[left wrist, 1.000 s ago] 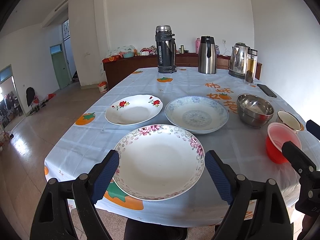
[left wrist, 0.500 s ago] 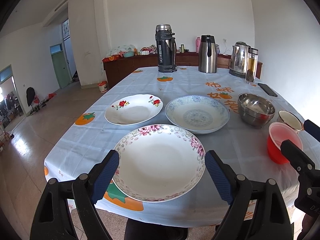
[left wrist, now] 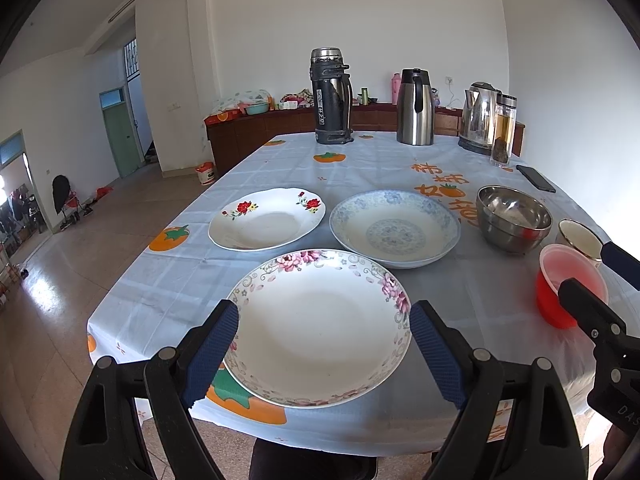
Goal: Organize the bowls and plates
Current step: 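Move the left tool toward the rim of the pink-floral plate, then close the left tool on the pink-floral plate rim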
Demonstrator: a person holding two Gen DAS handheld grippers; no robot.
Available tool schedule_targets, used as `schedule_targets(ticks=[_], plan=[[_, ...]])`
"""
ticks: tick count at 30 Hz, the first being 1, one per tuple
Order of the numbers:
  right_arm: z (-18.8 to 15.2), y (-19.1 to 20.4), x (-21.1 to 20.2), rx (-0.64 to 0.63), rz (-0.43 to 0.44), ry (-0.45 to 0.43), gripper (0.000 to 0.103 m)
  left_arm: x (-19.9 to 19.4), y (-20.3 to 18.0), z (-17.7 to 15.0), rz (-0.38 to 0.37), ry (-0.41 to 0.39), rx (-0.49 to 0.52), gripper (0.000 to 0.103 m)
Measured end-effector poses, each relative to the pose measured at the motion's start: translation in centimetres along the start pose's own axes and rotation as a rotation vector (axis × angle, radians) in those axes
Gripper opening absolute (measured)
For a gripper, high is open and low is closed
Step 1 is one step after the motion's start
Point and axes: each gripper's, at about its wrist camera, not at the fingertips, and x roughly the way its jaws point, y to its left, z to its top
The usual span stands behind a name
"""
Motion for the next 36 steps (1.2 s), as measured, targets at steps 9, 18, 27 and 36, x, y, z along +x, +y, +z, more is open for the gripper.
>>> schedule_targets(ticks=[9,18,27,36], plan=[[0.0,0.8,1.1,-0.007,0.031,0.028,0.070,0.6,0.8,-0.1,0.013,0.007,-0.013,0.089],[0.2,2.4,4.9,-0.004,0.112,0.100,0.051,2.1,4.4,-0.5,0.051,0.017,-0.066,0.082],[0.3,5.3,9.1,-0.024,0.206,0.176,0.037,4.5,7.8,-1.2,0.074,0.079,-0.133,0.060],[-0.2,6.5,12.2,-0.020,0.249,0.244,0.030,6.4,9.7,-1.9,0.077,0.135,-0.175,0.060]])
